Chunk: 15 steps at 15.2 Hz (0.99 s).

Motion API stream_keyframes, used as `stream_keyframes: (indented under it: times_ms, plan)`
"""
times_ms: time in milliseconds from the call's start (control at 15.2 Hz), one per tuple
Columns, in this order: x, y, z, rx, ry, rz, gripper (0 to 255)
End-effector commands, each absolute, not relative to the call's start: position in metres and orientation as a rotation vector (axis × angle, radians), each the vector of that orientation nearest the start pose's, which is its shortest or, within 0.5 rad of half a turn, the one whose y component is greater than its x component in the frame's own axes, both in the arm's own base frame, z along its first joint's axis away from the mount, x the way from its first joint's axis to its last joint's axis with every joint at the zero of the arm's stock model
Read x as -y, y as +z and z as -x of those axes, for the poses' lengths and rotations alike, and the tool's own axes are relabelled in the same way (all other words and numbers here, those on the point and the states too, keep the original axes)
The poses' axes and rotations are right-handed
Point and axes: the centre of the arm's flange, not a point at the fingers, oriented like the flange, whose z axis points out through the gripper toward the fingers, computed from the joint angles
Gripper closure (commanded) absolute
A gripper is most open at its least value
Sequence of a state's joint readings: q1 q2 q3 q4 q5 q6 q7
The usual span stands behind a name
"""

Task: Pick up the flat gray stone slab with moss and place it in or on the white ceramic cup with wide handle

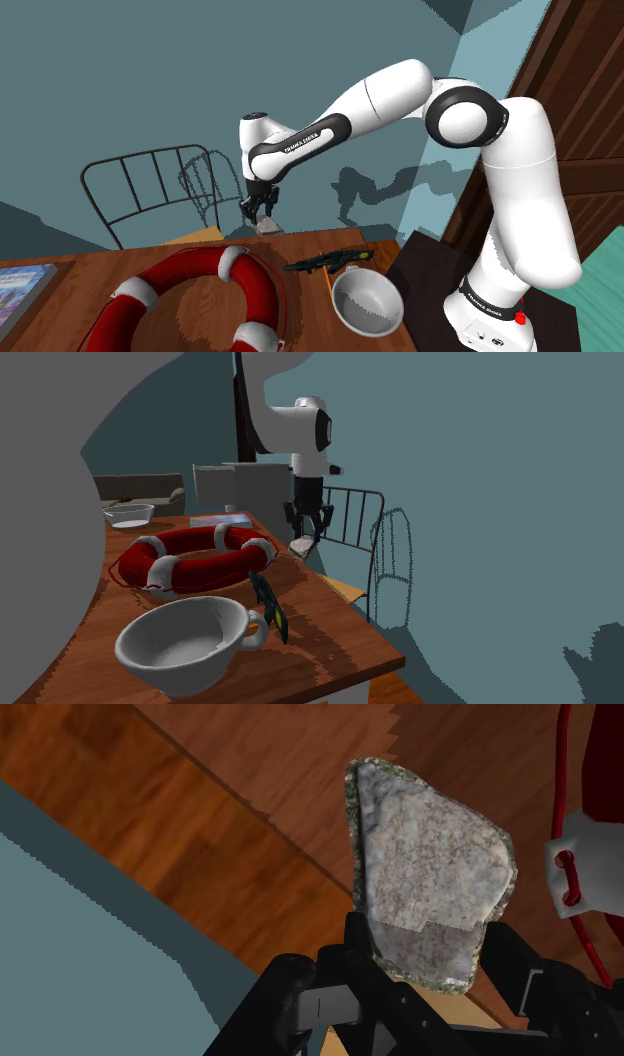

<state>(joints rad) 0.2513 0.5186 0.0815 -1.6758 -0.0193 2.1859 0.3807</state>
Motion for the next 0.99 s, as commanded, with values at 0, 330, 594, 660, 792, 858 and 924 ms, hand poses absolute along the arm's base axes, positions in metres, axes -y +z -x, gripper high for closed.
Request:
stream_keyframes:
  times_ms: [0, 330, 594, 660, 792, 858, 924]
  plan:
    - [-0.215, 0.312, -0.641, -0.074, 0.024, 3.12, 255]
    - [-0.215, 0.339, -0.641, -0.074, 0.024, 3.12, 255]
    - [-0.215, 0.358, -0.641, -0.074, 0.024, 3.12, 255]
    - [-0.215, 0.359, -0.627, -0.074, 0.024, 3.12, 255]
    - [-0.215, 0.36, -0.601, -0.074, 0.024, 3.12, 255]
    - [-0.215, 0.361, -0.588, -0.074, 0.024, 3.12, 255]
    - [-0.215, 0.361, -0.575, -0.074, 0.024, 3.12, 255]
